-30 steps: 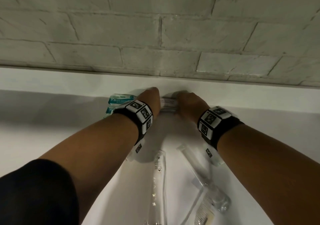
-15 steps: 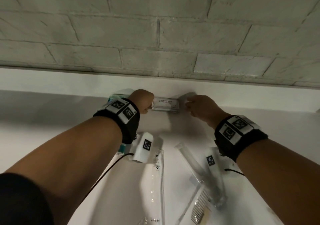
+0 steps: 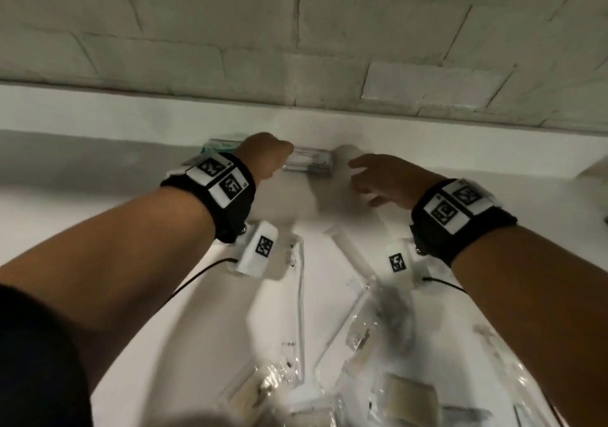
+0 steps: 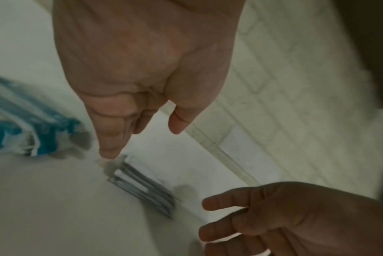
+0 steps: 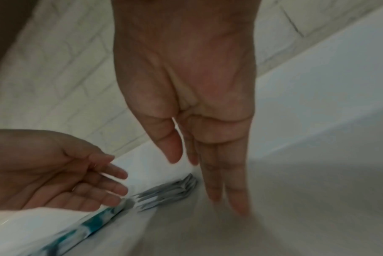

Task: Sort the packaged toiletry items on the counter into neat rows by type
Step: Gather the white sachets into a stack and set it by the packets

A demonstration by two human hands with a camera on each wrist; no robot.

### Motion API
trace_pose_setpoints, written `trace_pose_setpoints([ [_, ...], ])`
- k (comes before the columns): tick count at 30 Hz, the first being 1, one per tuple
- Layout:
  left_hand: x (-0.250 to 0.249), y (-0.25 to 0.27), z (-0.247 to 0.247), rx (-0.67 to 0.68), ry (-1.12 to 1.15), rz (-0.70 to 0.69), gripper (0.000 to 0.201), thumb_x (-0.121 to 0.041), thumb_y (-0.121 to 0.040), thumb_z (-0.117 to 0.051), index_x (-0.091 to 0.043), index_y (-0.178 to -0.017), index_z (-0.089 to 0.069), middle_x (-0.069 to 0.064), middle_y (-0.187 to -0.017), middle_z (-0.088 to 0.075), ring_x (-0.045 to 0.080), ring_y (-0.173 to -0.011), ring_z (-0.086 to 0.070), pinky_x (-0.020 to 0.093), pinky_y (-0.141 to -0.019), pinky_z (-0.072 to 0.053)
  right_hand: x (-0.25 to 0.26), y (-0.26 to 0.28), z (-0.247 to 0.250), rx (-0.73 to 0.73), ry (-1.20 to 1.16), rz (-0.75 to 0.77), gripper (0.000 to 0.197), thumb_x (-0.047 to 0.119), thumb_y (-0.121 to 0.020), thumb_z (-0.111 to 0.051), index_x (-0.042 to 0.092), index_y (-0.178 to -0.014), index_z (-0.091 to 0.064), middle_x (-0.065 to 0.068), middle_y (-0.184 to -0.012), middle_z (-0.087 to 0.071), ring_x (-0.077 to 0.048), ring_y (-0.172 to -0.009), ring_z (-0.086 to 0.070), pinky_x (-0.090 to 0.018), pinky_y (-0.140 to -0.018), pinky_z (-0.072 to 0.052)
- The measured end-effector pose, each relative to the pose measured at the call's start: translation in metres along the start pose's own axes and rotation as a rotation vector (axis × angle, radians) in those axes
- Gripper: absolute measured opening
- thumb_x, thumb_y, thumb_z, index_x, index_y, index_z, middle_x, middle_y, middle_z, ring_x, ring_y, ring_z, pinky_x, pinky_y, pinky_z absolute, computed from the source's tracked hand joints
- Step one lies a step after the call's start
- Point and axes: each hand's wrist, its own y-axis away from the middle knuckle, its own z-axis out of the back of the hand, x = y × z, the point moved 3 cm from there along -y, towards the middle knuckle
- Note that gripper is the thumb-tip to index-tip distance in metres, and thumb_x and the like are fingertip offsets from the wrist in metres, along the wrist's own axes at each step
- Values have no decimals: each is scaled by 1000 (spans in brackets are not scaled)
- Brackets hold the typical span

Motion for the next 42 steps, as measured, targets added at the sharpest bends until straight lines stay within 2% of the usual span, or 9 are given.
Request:
trace_pose_setpoints([
  [2,-9,31,-3,25,-184,-113,38,-26,-97,-47,1,-122,-58,21,-127,-58,35,-117,-56,34,-94,-49,-3,32,1,24,266,79,43,15,-94,-55,21,-136,-52,-3,-137,-53,-22,-120,-54,-31,-95,-45],
  [7,-7,126,-34,280,-449,-361,24,-32,-94,-53,-17,-106,-67,-2,-97,-62,14,-90,-56,22,-67,-38,-33,109,-26,83,477,236,34,20,-87,-64,24,-121,-65,3,-107,-52,-18,-108,-59,-35,-97,-46],
  [15,38,210,-55,389,-917,-399,20,-40,-91,-51,-22,-91,-60,-3,-98,-65,19,-91,-58,34,-82,-49,-82,201,-50,103,651,200,20,32,-88,-57,32,-106,-66,12,-100,-52,-12,-100,-55,-30,-85,-47],
  [19,57,235,-56,399,-918,-415,27,-36,-91,-50,-30,-115,-59,-1,-119,-57,20,-106,-55,35,-92,-45,-107,231,-70,142,732,214,44,41,-77,-64,40,-120,-55,13,-106,-48,-11,-95,-48,-29,-78,-45],
  [24,72,262,-80,547,-1040,-546,49,-36,-93,-46,-44,-141,-38,-14,-153,-28,21,-135,-31,34,-110,-29,-110,256,-89,229,564,358,57,29,-86,-60,40,-139,-42,18,-130,-48,-6,-118,-40,-25,-97,-35],
  [29,58,268,-91,487,-879,-572,33,-34,-89,-49,-35,-117,-65,-12,-131,-57,15,-122,-49,36,-103,-41,-135,269,-69,152,647,190,52,27,-94,-54,36,-142,-40,19,-153,-30,-10,-139,-29,-28,-110,-27],
  [32,40,254,-106,338,-831,-598,37,-36,-90,-51,-28,-125,-57,-4,-133,-52,21,-121,-49,39,-101,-41,-145,282,-60,138,611,139,54,24,-95,-52,34,-146,-35,17,-152,-32,-11,-138,-33,-27,-109,-28],
  [36,27,240,-131,372,-844,-521,34,-37,-94,-46,-22,-122,-57,-2,-124,-59,21,-111,-55,36,-96,-44,-157,287,-55,103,603,94,45,23,-96,-50,30,-140,-46,18,-152,-32,-10,-136,-37,-28,-110,-32],
  [42,-10,209,-148,187,-996,-611,41,-39,-91,-49,-28,-130,-53,6,-130,-50,29,-119,-48,39,-95,-39,-155,280,-52,-18,674,94,39,42,-86,-60,20,-119,-60,5,-121,-54,-20,-107,-55,-33,-84,-47],
])
